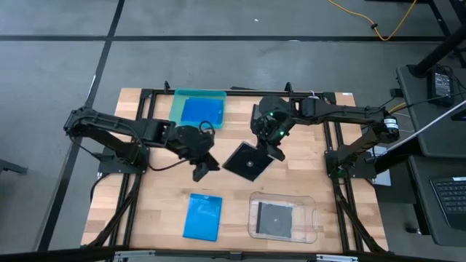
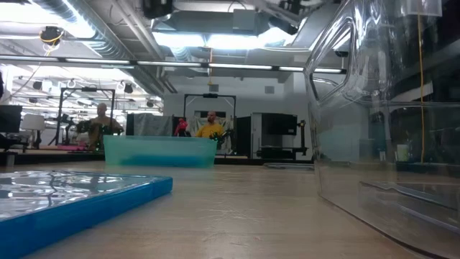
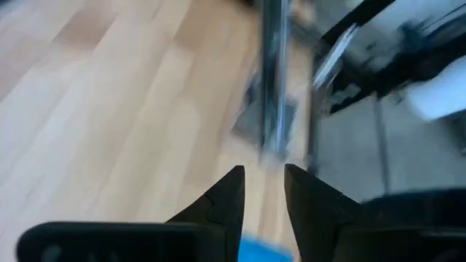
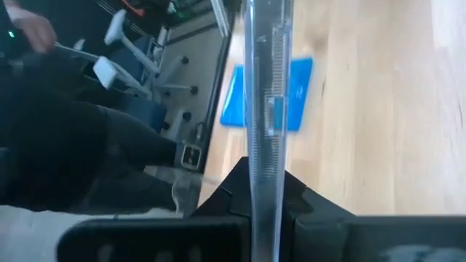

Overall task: Pick & place jewel cases by type
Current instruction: Put the bottom black CD case into the transparent bin

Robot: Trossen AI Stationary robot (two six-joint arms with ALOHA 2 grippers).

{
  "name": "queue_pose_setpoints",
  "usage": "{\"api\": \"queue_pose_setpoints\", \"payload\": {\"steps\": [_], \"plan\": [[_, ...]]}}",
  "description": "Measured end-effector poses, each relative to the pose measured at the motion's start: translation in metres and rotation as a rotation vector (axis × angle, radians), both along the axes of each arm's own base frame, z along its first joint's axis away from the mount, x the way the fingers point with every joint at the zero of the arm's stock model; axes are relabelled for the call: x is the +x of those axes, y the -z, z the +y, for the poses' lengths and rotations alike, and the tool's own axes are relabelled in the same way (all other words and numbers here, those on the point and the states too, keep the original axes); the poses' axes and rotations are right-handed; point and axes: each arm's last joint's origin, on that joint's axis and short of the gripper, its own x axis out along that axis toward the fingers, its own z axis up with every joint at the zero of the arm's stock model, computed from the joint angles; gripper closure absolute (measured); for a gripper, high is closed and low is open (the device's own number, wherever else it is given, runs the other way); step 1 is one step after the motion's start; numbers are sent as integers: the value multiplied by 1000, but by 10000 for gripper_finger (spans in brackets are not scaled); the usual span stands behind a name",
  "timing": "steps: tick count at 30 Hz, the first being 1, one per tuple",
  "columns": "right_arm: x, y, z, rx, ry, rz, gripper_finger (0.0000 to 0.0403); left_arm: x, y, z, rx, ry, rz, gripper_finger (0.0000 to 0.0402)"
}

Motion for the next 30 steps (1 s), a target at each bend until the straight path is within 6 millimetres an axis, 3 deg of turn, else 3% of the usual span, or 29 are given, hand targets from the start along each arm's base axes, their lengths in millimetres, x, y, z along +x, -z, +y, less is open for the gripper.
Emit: {"api": "queue_pose_setpoints", "payload": {"steps": [5,13,17,21,30], "plan": [[-13,10,10,31,-42,177,376,-27,-4,3,49,-72,95,297],[-34,18,49,80,-171,433,384,-49,-21,7,137,-188,15,297],[-36,18,75,84,-198,471,371,-51,-23,8,174,-208,0,297],[-35,17,97,50,-186,455,386,-51,-23,9,195,-220,-3,294],[-29,27,124,0,-106,458,376,-51,-23,9,234,-211,-7,296]]}}
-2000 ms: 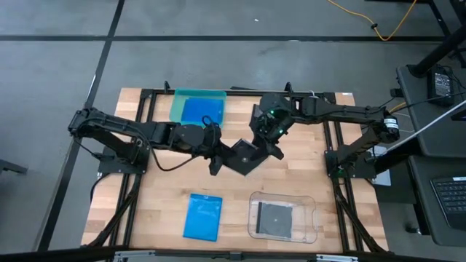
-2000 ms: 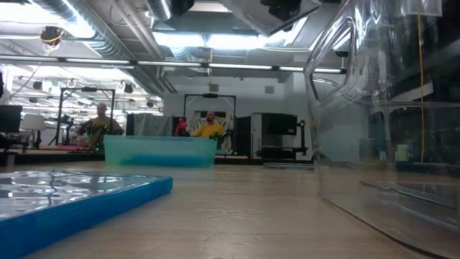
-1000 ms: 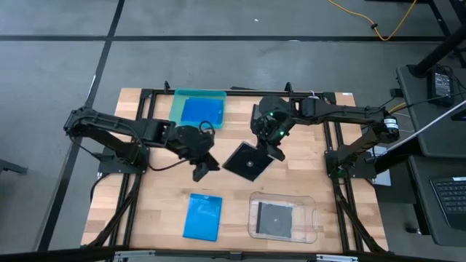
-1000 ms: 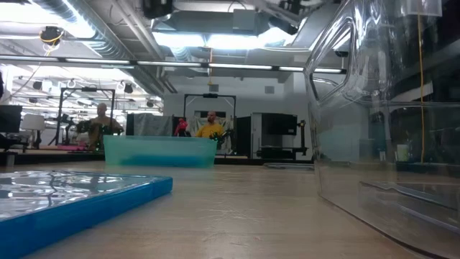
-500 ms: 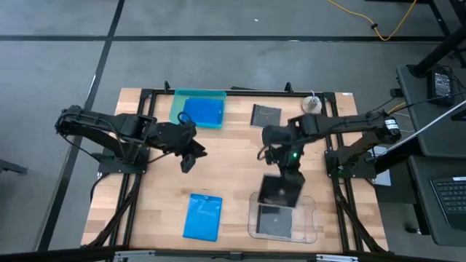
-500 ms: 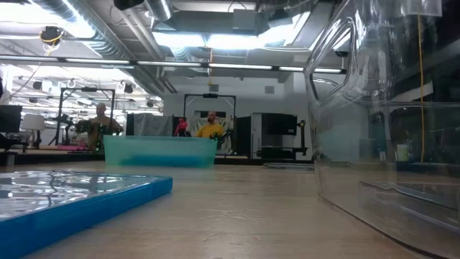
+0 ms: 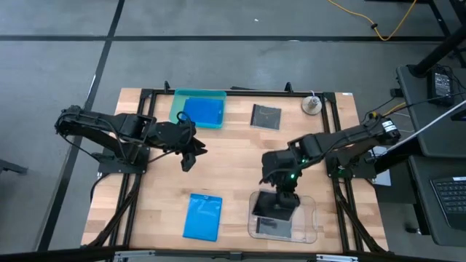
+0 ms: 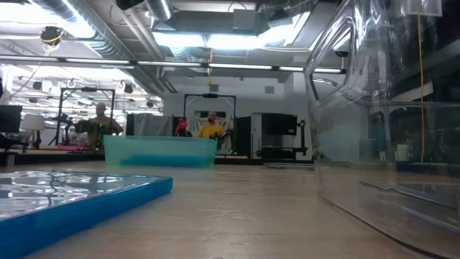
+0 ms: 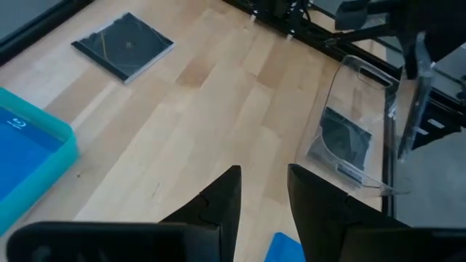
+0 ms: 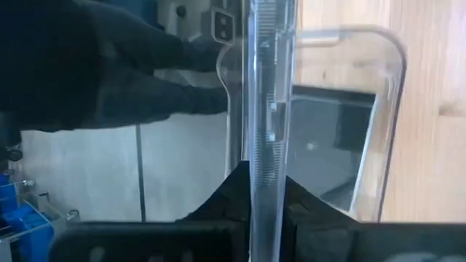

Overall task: Pick & place jewel cases by type
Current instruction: Put the bottom black CD case into the transparent bin

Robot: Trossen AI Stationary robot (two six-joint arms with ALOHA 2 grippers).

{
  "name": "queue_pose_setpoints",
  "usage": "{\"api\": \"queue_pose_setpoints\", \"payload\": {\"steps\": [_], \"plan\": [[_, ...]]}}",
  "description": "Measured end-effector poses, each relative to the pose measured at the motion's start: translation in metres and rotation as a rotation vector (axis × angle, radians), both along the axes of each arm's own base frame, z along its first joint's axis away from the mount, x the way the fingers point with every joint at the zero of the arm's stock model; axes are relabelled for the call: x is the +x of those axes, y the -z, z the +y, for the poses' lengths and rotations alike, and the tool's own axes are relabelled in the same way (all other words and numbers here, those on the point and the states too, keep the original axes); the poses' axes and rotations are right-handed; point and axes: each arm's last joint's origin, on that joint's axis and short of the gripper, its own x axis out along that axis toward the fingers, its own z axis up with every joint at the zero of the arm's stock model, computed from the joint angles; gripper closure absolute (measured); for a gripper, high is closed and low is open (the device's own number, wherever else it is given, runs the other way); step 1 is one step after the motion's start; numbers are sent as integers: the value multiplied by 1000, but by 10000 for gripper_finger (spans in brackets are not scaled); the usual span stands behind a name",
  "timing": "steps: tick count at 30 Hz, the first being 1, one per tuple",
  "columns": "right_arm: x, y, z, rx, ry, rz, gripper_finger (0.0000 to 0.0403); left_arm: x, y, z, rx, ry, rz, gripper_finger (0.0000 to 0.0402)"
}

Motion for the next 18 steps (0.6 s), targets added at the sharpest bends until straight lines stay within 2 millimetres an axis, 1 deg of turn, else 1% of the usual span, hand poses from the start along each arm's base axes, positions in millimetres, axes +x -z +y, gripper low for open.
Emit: {"api": "queue_pose_setpoints", "payload": {"steps": [2,5,7,11,15,18], "plan": [[1,10,5,4,0,25,375,0,0,0,1,2,0,297],[1,25,14,36,-2,47,386,0,0,0,1,3,3,295],[1,35,20,60,4,39,386,0,0,0,1,4,4,294],[-1,53,26,83,37,69,385,0,0,0,-3,15,5,293],[-5,73,29,82,91,109,376,0,0,-1,-4,20,5,296],[-8,85,32,93,108,126,385,0,0,-1,1,25,5,297]]}}
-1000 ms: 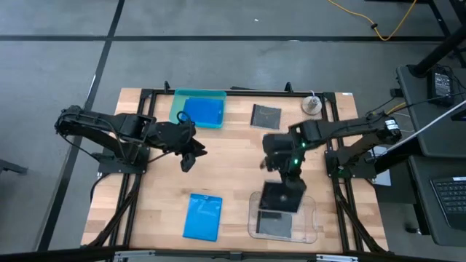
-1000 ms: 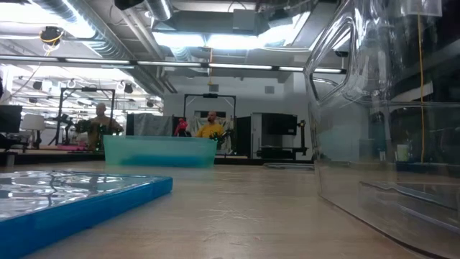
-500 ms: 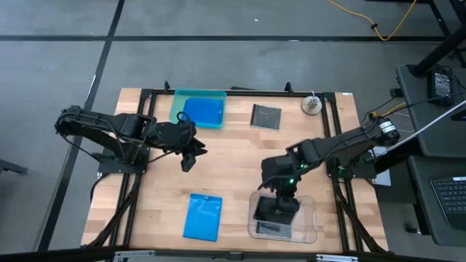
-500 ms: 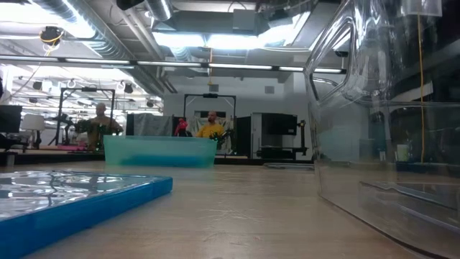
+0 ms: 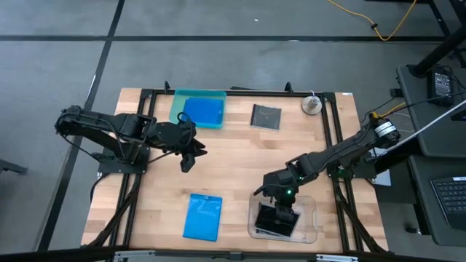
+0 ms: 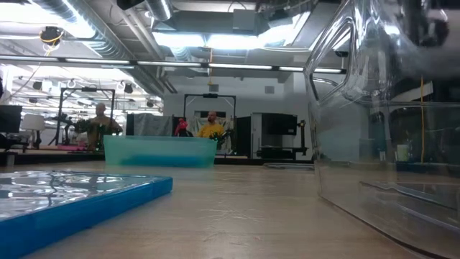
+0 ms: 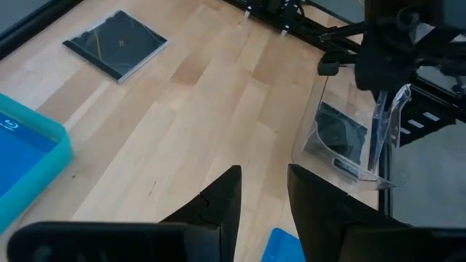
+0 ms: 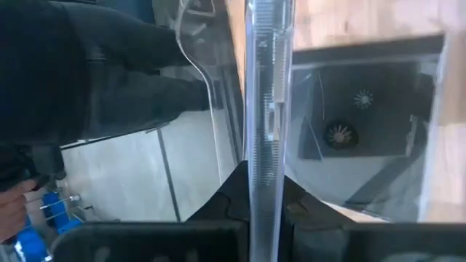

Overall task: Pick & place jewel cases by type
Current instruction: Put the bottom black CD case into the transparent bin

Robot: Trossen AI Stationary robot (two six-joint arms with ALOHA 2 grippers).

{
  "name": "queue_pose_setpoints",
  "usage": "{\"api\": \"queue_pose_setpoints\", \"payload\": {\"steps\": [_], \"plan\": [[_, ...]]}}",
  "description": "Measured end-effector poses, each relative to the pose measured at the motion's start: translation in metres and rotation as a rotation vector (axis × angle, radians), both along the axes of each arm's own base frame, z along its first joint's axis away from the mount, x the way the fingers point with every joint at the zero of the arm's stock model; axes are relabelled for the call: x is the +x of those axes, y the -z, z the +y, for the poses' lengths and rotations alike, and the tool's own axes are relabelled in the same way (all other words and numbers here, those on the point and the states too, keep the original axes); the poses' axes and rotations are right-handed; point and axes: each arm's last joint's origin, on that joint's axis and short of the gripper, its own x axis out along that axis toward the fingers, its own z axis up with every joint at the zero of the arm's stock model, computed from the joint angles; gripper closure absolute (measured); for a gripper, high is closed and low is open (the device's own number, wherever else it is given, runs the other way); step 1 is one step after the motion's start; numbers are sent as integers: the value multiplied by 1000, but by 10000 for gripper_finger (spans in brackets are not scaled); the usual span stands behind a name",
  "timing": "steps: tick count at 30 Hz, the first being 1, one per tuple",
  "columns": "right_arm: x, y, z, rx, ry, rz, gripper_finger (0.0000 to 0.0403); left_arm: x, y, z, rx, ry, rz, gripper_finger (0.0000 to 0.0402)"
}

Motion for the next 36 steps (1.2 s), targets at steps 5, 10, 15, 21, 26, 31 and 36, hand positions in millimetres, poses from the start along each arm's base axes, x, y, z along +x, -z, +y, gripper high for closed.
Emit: {"api": "queue_pose_setpoints", "payload": {"steps": [5,10,15,21,26,31,36], "plan": [[-6,13,4,3,6,24,386,0,0,0,0,0,0,294],[-9,17,5,-12,-1,30,377,0,0,0,0,0,-1,294],[-8,25,8,-27,-48,27,386,0,0,0,4,-5,-2,297],[-2,43,12,-12,-116,70,379,0,0,1,14,-18,-4,294],[2,52,15,8,-157,66,378,0,0,1,13,-19,-4,293],[4,51,16,25,-169,44,386,0,0,1,2,-27,-5,297],[5,44,16,49,-177,43,373,0,0,1,17,-41,-8,294]]}}
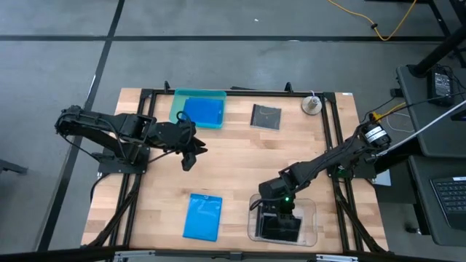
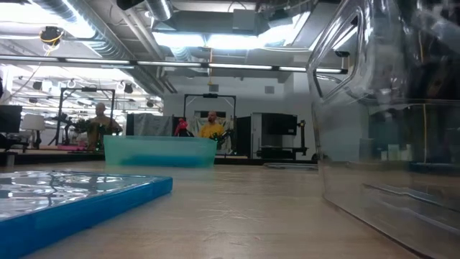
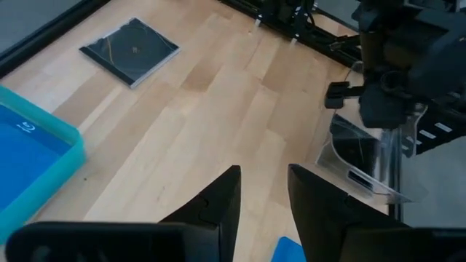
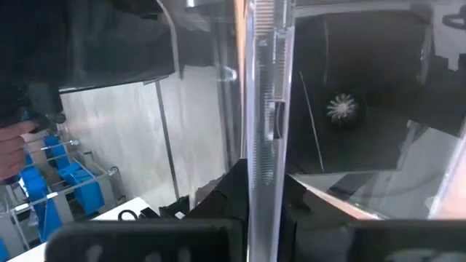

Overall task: Pick & place jewel cases by type
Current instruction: Put the bottom black CD case into the transparent bin

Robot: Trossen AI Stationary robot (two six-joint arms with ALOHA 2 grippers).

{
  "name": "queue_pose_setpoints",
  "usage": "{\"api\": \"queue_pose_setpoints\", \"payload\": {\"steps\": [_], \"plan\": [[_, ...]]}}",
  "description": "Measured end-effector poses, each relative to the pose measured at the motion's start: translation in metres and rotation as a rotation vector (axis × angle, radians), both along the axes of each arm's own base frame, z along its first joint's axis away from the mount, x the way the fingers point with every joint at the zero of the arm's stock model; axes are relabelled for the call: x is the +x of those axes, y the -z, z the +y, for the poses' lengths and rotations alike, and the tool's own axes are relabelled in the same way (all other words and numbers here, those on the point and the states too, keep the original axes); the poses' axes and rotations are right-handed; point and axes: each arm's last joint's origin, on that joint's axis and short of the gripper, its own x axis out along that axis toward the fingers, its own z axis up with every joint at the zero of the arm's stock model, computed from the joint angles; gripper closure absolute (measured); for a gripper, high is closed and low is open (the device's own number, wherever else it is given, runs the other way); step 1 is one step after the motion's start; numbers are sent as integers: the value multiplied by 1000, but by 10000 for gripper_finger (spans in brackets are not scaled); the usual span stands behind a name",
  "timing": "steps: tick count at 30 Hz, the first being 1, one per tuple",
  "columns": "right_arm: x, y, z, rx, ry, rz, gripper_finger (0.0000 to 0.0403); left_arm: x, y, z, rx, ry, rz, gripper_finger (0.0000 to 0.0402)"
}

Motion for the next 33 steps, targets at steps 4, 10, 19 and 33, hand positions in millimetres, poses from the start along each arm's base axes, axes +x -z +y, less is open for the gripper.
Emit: {"api": "queue_pose_setpoints", "payload": {"steps": [4,10,19,33], "plan": [[5,-8,2,14,-1,-33,383,0,0,0,7,-3,0,293],[7,-9,2,-4,10,-58,386,0,0,0,19,5,1,293],[11,5,1,-32,3,-42,364,0,0,0,19,6,1,295],[19,-9,0,-92,10,-112,359,0,0,0,20,6,2,296]]}}
